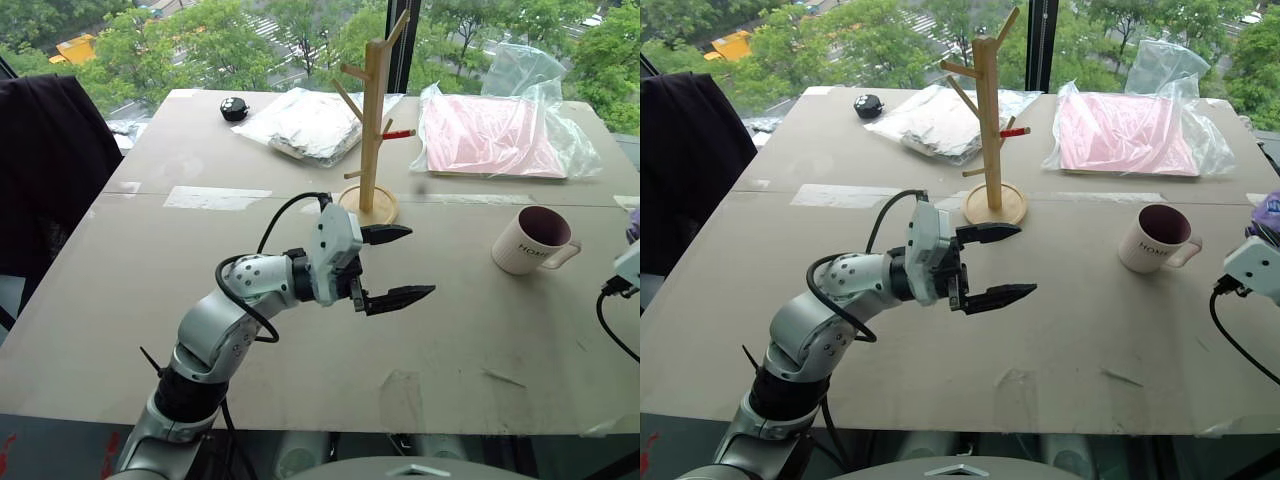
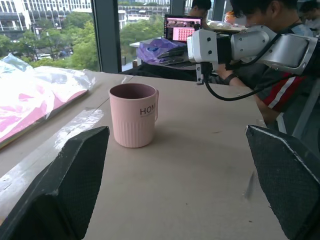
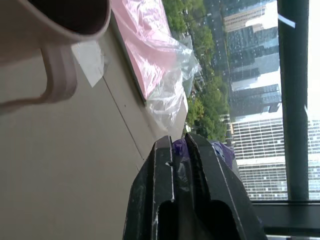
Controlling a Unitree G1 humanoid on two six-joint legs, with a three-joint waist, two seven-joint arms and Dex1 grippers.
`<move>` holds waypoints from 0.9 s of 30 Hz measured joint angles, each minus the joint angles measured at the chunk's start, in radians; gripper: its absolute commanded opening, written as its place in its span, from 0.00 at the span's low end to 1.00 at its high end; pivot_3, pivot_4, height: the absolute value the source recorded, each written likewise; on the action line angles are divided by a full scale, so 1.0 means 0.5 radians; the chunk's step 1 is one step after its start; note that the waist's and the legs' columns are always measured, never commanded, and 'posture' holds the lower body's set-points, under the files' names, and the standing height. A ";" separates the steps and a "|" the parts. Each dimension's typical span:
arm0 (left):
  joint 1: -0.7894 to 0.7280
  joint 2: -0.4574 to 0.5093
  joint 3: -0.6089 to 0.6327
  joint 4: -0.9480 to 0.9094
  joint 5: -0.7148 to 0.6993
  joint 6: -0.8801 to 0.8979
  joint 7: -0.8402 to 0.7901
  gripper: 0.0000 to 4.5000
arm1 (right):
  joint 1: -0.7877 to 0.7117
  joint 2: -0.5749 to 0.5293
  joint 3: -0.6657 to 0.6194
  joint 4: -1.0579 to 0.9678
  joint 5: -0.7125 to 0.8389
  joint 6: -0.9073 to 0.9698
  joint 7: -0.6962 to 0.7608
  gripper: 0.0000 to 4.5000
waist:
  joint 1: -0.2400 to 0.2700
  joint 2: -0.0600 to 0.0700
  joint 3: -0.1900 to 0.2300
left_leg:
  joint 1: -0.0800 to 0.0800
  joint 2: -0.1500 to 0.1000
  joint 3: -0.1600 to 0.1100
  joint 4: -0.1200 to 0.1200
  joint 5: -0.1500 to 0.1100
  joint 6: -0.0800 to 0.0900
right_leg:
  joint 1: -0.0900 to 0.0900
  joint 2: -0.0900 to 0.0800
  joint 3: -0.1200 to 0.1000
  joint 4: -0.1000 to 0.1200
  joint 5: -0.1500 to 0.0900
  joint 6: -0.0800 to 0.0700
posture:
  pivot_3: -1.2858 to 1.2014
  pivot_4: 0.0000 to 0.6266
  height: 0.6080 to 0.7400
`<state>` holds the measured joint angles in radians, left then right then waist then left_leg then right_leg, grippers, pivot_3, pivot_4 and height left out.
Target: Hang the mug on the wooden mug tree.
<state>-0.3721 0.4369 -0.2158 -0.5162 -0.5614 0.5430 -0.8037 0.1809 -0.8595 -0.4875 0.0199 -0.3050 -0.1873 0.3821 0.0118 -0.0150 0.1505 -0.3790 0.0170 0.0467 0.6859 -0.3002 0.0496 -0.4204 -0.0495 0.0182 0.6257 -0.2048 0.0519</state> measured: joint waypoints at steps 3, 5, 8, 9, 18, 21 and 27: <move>-0.005 0.001 -0.008 0.013 0.015 0.001 0.001 1.00 | 0.067 0.000 0.000 0.141 -0.004 0.028 -0.003 0.16 | -0.004 0.001 0.000 | 0.000 0.000 0.000 0.000 0.000 0.000 | 0.000 0.000 0.001 0.000 0.000 0.000 | 0.52 0.24 1.00; 0.009 0.014 -0.023 0.012 0.019 0.001 -0.003 1.00 | 0.079 0.002 0.000 0.179 0.020 0.068 0.002 0.34 | -0.018 0.002 -0.001 | 0.001 0.000 0.001 0.000 0.000 0.000 | 0.000 0.000 0.003 0.000 0.000 0.000 | 0.52 0.24 1.00; 0.035 0.025 -0.037 0.012 0.023 0.001 -0.010 1.00 | 0.053 0.092 -0.049 0.107 0.190 0.198 0.019 0.65 | -0.033 0.001 -0.001 | 0.001 0.001 -0.001 0.000 0.000 0.000 | 0.001 0.001 0.002 0.001 0.000 0.000 | 0.52 0.24 1.00; 0.039 0.030 -0.039 0.012 0.023 0.001 -0.013 1.00 | 0.050 0.134 -0.067 0.055 0.259 0.260 0.037 0.77 | -0.034 0.002 -0.001 | 0.001 0.001 -0.001 0.000 0.000 0.000 | 0.001 0.001 0.001 0.002 0.000 0.000 | 0.52 0.24 1.00; 0.044 0.052 -0.045 0.012 0.035 0.003 -0.016 1.00 | 0.035 0.482 -0.062 -0.531 1.000 1.065 0.227 0.77 | -0.034 0.003 -0.001 | 0.001 0.005 -0.003 0.000 0.000 0.000 | 0.001 0.001 0.000 0.001 0.000 0.000 | 0.52 0.24 1.00; 0.045 0.056 -0.044 0.012 0.037 0.007 -0.015 1.00 | 0.010 0.528 -0.043 -0.579 1.092 1.208 0.223 0.77 | -0.029 0.002 -0.001 | 0.001 0.003 -0.003 0.000 0.000 0.000 | 0.002 0.001 0.001 0.001 0.000 0.000 | 0.52 0.24 1.00; 0.047 0.056 -0.042 0.000 0.035 0.045 0.012 1.00 | -0.133 0.631 0.017 -0.487 1.187 1.282 0.187 0.77 | -0.032 0.003 -0.001 | 0.001 0.001 -0.004 0.000 0.000 0.000 | 0.001 0.002 0.000 0.001 0.000 0.000 | 0.52 0.24 1.00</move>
<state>-0.3487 0.4650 -0.2369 -0.5162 -0.5439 0.5654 -0.7980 0.1146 -0.5441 -0.4789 -0.2235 0.2884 0.4537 0.4754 -0.0040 -0.0136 0.1500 -0.3784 0.0175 0.0448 0.6860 -0.3003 0.0497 -0.4197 -0.0485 0.0185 0.6264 -0.2047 0.0520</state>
